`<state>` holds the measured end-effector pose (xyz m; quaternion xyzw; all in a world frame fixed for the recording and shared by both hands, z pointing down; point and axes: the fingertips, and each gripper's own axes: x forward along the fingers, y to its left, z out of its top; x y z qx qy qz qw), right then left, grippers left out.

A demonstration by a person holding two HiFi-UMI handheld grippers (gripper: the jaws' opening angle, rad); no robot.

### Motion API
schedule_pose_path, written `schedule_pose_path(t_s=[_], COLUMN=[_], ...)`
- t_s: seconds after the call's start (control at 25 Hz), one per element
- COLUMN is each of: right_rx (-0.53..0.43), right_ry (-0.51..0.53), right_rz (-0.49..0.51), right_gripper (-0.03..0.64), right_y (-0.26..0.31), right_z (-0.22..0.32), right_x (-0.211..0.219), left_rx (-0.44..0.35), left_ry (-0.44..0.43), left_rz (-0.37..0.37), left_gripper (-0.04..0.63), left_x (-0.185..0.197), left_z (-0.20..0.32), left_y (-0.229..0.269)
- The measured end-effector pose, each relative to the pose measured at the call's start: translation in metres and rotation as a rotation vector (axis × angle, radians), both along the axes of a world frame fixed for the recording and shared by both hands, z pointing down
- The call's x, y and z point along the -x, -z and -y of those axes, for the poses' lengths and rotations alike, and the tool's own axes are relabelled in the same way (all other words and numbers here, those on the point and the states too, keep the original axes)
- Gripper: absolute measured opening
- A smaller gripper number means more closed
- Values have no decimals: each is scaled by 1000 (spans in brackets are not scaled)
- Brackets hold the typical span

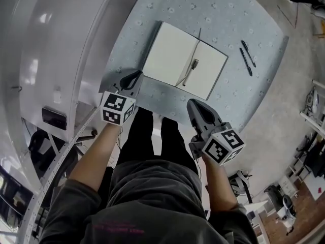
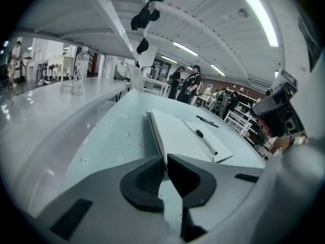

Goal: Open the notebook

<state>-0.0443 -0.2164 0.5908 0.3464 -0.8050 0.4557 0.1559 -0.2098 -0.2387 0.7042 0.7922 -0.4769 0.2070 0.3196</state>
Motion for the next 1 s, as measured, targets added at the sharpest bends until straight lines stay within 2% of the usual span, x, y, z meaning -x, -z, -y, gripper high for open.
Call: schedule_pose_path(t_s=[0.28,0.4,0.52,0.72,1.0], right_rx=[22,26,28,19,-22], right_ry=[22,29,30,29,16], right_rz=[-11,-12,-12,-13,-7], right_gripper=[0,0,0,0,0], right_y=[-10,-11,-12,-10,8], right_z=[8,10,12,16,24], right_x=[20,26,29,34,31], left_rx=[96,118,113,109,26], left_ry=[43,48,22,29,-7], left_rz=[-85,-79,-52,-18,24], left_gripper=[23,6,3,3,3], left_x=[8,13,17,32,31], left_z=[2,2,2,1,14], left_y=[-11,-15,-15,-12,22])
